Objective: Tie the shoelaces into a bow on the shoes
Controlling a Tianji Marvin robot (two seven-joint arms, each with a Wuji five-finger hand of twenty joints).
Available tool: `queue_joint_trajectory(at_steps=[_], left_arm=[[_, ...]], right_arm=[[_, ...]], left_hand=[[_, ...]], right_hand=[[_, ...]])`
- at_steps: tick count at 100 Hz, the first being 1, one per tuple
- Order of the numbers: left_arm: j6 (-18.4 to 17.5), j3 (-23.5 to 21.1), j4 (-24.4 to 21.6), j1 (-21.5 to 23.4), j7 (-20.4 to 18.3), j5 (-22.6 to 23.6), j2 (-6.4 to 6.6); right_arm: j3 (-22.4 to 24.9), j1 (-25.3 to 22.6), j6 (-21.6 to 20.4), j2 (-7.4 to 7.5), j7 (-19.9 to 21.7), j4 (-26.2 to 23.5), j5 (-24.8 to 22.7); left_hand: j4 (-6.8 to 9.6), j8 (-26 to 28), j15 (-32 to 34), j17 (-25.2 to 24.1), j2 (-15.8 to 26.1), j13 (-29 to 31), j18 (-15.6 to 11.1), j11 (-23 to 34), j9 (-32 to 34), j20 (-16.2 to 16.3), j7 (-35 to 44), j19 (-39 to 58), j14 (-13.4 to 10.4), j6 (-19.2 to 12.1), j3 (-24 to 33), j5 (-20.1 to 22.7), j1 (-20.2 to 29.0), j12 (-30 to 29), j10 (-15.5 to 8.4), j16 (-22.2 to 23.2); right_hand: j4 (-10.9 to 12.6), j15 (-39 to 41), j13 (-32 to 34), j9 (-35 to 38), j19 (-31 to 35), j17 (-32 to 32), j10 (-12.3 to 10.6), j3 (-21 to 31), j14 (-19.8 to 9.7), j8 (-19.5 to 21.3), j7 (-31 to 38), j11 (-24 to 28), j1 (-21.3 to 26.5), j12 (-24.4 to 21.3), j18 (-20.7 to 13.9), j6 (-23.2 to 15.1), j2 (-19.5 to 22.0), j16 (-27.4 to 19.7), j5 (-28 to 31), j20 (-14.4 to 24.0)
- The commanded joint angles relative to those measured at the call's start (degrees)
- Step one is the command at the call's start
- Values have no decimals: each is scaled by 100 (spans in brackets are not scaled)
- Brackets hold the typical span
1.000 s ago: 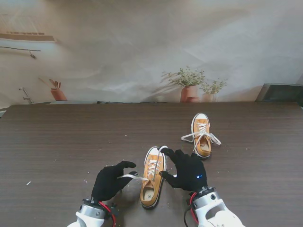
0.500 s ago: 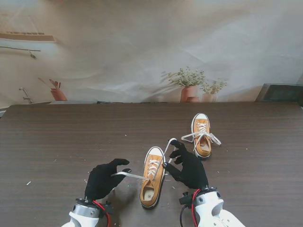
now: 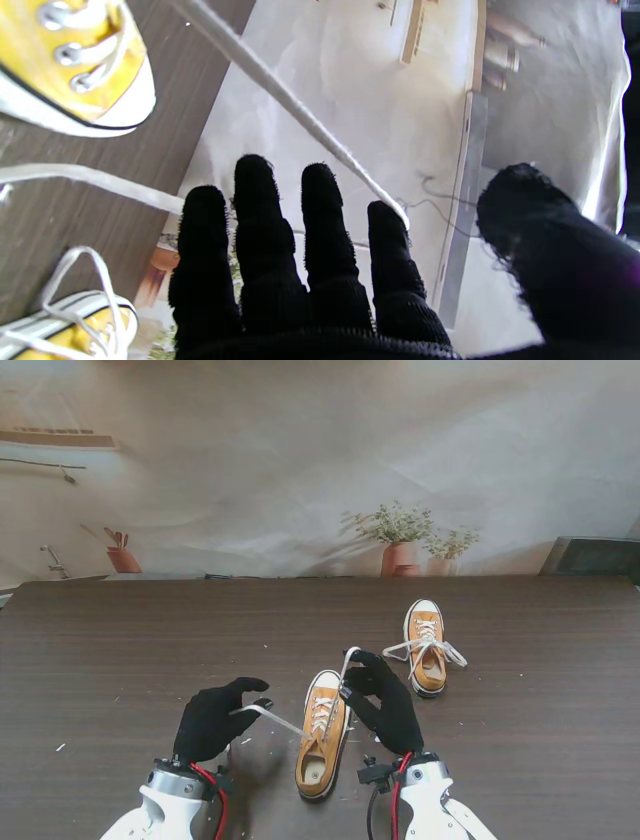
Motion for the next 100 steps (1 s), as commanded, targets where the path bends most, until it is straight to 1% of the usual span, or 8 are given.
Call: queue_joint_trajectory(at_steps=[1,27,43,46,52,69,82,100], left_arm=[[-33,2,-47,-10,-75,27,11],[-59,41,10,11,-16,-51,-12],[-58,33,-25,-9,-40,-20,-3],[-59,37,-38,-26,-50,-19,-2],[-62,49,-71,-69,-82,-12,3],[-82,101,-180,-225,-278,2,32],[-39,166,-227,-403,-440,-49,42],[-6,334,-207,-774,-660,-175,46]], right_arm=[[-31,25,29,-105,70,-12,3],[-135,-114,178,-202,473,-415,1753],[-105,-290,673,-176,770,-836,2607],[-92,-315,763,-165,808,-882,2648],[-83,-337,867,-156,826,-924,2622],[-98,-349,1062,-160,757,-970,2432],[-118,-289,1200,-172,694,-939,2236],[-155,-147,1395,-177,635,-849,1902]], left_hand=[[61,70,106,114,250,264,-71,231,87,-57,26,583,-108,-144,-185,-34,187,87,-49,169],[65,59,110,114,261,263,-71,234,93,-57,34,583,-93,-138,-197,-32,205,84,-46,169],[64,55,111,114,271,263,-72,235,93,-57,40,583,-96,-145,-214,-29,204,82,-46,168],[64,53,112,115,274,264,-75,235,93,-57,40,584,-99,-138,-215,-31,206,82,-46,168],[66,52,114,115,273,263,-77,235,93,-57,43,585,-97,-138,-218,-26,211,81,-46,168],[67,52,115,115,277,263,-85,236,90,-58,53,587,-103,-159,-235,-27,208,80,-56,168],[68,58,120,115,280,265,-88,239,93,-58,70,588,-129,-171,-245,-20,211,81,-66,168],[72,58,121,117,280,263,-100,240,93,-58,87,591,-115,-187,-254,-12,220,81,-71,168]], right_hand=[[-10,-111,-112,-204,-63,-137,48,186,-113,158,131,-1,90,1,-211,-262,-90,-125,209,-109],[-12,78,-153,-382,73,-248,3,397,-153,622,956,456,129,190,-191,-249,-196,-126,1228,-176],[-33,754,487,350,565,288,-72,517,-80,1029,1386,1058,360,381,79,-179,-616,196,1548,-10],[-54,1015,750,580,830,564,-80,522,-79,1114,1437,1189,402,411,214,-191,-701,325,1608,98],[-506,1596,1292,1034,1301,1136,-146,525,-70,822,1722,1527,629,469,473,-247,-1009,616,1773,410],[-1031,2650,2109,1710,2133,1927,-389,509,-291,636,2566,2326,1090,716,653,-571,-1672,1065,1999,1033],[-1030,3647,2292,1992,2652,2247,-563,528,-507,593,3009,2934,1502,998,605,-812,-1910,1349,2111,1545],[-807,4576,2319,2302,2971,2501,-662,796,-632,708,3112,3308,1964,1295,608,-972,-1778,1463,2505,1914]])
